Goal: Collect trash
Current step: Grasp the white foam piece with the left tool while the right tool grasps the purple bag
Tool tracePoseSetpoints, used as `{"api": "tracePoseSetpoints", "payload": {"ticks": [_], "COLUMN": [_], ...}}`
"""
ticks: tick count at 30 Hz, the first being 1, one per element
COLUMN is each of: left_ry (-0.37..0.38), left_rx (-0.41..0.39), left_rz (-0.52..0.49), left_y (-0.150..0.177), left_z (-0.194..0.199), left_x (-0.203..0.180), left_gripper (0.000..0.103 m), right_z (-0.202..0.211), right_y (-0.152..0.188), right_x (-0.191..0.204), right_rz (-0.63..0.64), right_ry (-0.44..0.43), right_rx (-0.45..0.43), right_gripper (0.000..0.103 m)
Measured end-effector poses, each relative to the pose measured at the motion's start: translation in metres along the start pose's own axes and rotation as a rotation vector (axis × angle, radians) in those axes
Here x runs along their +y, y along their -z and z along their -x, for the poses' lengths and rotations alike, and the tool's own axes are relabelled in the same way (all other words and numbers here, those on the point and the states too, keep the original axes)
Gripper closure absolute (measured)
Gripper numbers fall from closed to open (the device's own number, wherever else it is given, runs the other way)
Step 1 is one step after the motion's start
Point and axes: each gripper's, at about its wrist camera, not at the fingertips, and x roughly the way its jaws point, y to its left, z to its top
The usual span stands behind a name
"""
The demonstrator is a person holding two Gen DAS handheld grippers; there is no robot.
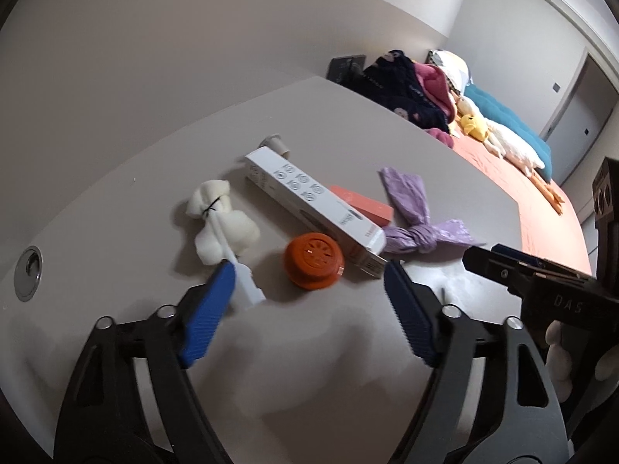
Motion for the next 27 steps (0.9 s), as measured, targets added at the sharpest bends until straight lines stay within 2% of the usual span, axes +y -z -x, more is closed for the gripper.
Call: {"api": "tracePoseSetpoints", "payload": {"ticks": [3,13,22,25,26,27], "left_ry": [-0.016,-0.073,-0.119,-0.134,-0.129,-0.12], "left_rx": [0.005,0.037,0.07,0.087,0.091,0.095], "left_rz": [0.024,0.108,0.119,0.115,0.114,0.114], "left_y": [-0.004,-0.015,-0.016,-0.015,-0.015,-0.015], "left_z": [-0.007,-0.032,-0.05,-0.055,-0.056,-0.057], "left_x": [0.011,0.044,0.057,0.06,0.061,0.061], "left_gripper": [0.032,0.033,0.035,0.041,0.043,0.046], "right_z": [-0.011,-0.041,-0.059,-0.061,-0.062,-0.063], "right_y": [-0.002,-0.013,-0.018,-0.019,-0.019,-0.019], "right_x": [0.003,0.002,0.001,0.007,0.009,0.01], "right_rz": [0.0,-0.064,-0.094,-0.053,-0.039,-0.029], "right_ry": [-0.003,0.038,0.089,0.107,0.104,0.096], "right_rx": [0.02,0.038,0.043,0.035,0.034,0.035], "right_gripper": [0.033,0.034,0.034,0.049,0.06,0.066]}}
